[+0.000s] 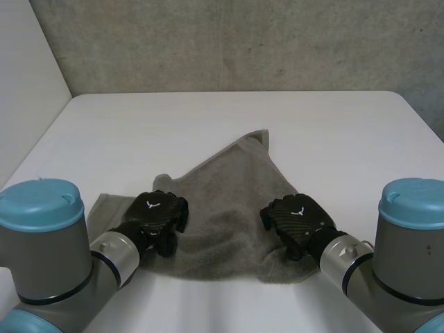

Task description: Fold the towel.

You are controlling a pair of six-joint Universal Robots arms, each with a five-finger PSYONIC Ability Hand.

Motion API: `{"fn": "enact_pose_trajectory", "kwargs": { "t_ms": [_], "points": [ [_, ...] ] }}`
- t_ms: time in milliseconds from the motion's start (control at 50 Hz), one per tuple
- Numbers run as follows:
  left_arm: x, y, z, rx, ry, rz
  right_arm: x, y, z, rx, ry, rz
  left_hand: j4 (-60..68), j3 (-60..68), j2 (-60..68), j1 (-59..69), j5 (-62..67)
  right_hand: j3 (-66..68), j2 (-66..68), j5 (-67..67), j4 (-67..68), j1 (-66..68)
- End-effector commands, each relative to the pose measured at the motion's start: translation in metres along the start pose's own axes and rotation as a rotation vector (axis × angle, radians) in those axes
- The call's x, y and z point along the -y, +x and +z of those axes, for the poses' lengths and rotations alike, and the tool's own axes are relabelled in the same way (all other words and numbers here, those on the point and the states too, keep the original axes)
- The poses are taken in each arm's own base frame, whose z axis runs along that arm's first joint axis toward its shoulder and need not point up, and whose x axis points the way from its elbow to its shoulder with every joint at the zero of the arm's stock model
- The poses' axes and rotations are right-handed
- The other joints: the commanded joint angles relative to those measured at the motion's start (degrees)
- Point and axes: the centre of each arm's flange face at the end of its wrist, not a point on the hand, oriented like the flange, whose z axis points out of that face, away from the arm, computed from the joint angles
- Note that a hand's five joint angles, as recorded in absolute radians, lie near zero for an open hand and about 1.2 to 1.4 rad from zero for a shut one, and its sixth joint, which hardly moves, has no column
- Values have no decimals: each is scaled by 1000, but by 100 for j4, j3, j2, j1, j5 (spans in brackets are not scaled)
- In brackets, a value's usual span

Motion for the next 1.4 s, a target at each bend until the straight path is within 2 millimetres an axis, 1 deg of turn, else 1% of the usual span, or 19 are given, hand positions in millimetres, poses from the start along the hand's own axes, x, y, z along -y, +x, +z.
{"fn": "enact_pose_trajectory", "kwargs": {
  "t_ms": [20, 320, 440, 580, 880, 1000, 1040, 1060, 1080, 1120, 1140, 1200, 1240, 1260, 1280, 1300, 1340, 1360, 1400],
  "points": [
    [7, -14, -10, -1, 1, -71, 13, 13, -20, -37, -20, -54, -659, -794, -478, -300, -1552, -216, -277, 2, -125, -134],
    [20, -13, -6, -3, 43, -54, 20, 12, -21, -16, 12, -60, -659, -794, -478, -300, -1552, -350, -412, -132, -259, -269],
    [26, -14, -3, -1, 65, -50, 24, 13, -23, -14, 19, -81, -659, -794, -478, -300, -1552, -989, -1051, -771, -898, -908],
    [33, -22, 14, 15, 82, -52, 1, 27, -22, -51, -53, -160, -659, -794, -478, -300, -1552, -1006, -1068, -788, -915, -925],
    [38, -37, 53, 98, 88, -45, -21, 39, -6, -65, -77, -149, -659, -794, -478, -300, -1552, -771, -833, -553, -680, -690],
    [34, -38, 63, 102, 78, -44, -27, 40, 2, -70, -85, -149, -659, -794, -478, -300, -1552, 285, 224, 503, 376, 367],
    [33, -37, 65, 100, 76, -43, -30, 41, 5, -68, -92, -147, -659, -794, -478, -300, -1552, 1079, 1018, 1298, 1171, 1161],
    [33, -37, 65, 102, 76, -43, -31, 42, 8, -67, -100, -145, -659, -794, -478, -300, -1552, 2162, 2101, 2380, 2253, 2243],
    [33, -37, 65, 102, 76, -43, -31, 42, 8, -67, -100, -145, -659, -794, -478, -300, -1552, 2173, 2111, 2391, 2264, 2254],
    [36, -37, 66, 102, 85, -43, -31, 46, 15, -77, -100, -143, -659, -794, -478, -300, -1552, 4328, 4267, 4546, 4419, 4410],
    [36, -37, 66, 102, 85, -43, -31, 46, 15, -77, -100, -143, -659, -794, -478, -300, -1552, 4337, 4275, 4555, 4428, 4418],
    [46, -40, 68, 107, 118, -38, -17, 55, 17, -120, -45, -153, -659, -794, -478, -300, -1552, 4337, 4276, 4555, 4428, 4418],
    [70, -46, 70, 122, 192, -31, 25, 71, 16, -205, 102, -206, -659, -794, -478, -300, -1552, 4337, 4276, 4555, 4428, 4418],
    [70, -46, 70, 122, 192, -31, 26, 71, 16, -206, 103, -207, -659, -794, -478, -300, -1552, 4337, 4276, 4555, 4428, 4418],
    [85, -50, 71, 131, 240, -27, 49, 80, 13, -250, 187, -232, -659, -794, -478, -300, -1552, 4337, 4276, 4555, 4428, 4418],
    [85, -50, 71, 131, 240, -27, 49, 80, 13, -250, 187, -232, -659, -794, -478, -300, -1552, 4337, 4276, 4555, 4428, 4418],
    [122, -60, 67, 152, 356, -18, 93, 96, 11, -333, 378, -269, -659, -794, -478, -300, -1552, 4337, 4276, 4555, 4428, 4418],
    [122, -60, 67, 152, 356, -18, 93, 96, 11, -334, 379, -269, -659, -794, -478, -300, -1552, 4337, 4276, 4555, 4428, 4418],
    [167, -73, 51, 192, 526, -6, 133, 108, 4, -413, 597, -281, -659, -794, -478, -300, -1552, 4337, 4276, 4555, 4428, 4418]
  ]
}}
